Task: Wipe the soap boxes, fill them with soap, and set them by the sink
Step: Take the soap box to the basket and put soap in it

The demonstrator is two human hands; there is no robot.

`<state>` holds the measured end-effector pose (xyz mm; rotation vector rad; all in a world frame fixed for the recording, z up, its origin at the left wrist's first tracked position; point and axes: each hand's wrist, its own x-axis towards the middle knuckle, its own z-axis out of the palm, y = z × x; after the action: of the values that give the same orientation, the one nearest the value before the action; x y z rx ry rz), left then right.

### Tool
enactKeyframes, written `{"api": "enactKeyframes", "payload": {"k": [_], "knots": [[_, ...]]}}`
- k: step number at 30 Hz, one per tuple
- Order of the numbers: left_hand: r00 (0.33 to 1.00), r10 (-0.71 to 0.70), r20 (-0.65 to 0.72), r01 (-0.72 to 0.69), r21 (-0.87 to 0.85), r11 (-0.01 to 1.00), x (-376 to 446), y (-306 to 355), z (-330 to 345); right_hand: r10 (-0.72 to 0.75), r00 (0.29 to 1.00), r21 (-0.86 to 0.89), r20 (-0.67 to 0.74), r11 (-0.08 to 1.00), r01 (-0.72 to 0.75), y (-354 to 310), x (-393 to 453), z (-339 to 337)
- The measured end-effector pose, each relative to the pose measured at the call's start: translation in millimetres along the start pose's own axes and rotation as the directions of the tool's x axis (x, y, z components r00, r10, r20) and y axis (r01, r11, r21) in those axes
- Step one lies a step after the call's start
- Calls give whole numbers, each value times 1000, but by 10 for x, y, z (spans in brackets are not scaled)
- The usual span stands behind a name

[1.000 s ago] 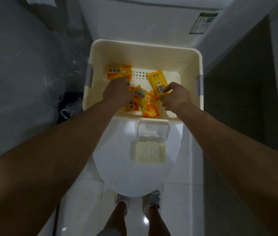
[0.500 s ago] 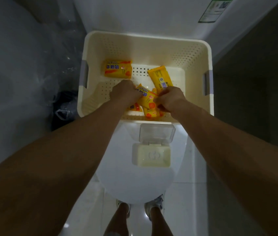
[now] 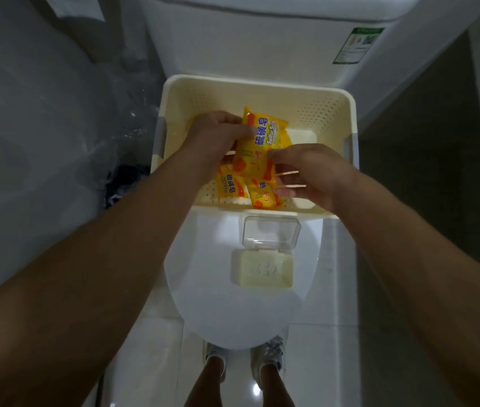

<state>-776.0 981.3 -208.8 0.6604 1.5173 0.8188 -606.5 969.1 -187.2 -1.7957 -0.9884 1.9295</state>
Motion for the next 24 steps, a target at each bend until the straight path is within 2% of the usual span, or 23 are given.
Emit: {"api": "enactKeyframes", "payload": {"k": [7,11,15,17,22,24], "knots": [[983,92,160,-128,231,964,-326,42,125,-58,995,35,-76,998,61,115,-309,-198],[974,113,195,-163,267,950,-470,30,215,-72,997,56,-42,996,74,229,-476,-289],[961,143,236,-210,289,934,-644,7,292,-90,996,170,-27,981,93,363,-607,-371],[962,177,206,-229,269,936,-729,-23,334,-105,993,234,-55,965,115,420,-659,-406],[971,238,-35,-226,207,952,-951,-178,327,-114,982,421,-151,891,168,563,-794,-492],[969,239,-59,-225,188,956,-1073,-286,321,-107,983,458,-150,873,165,633,-851,-498]]}}
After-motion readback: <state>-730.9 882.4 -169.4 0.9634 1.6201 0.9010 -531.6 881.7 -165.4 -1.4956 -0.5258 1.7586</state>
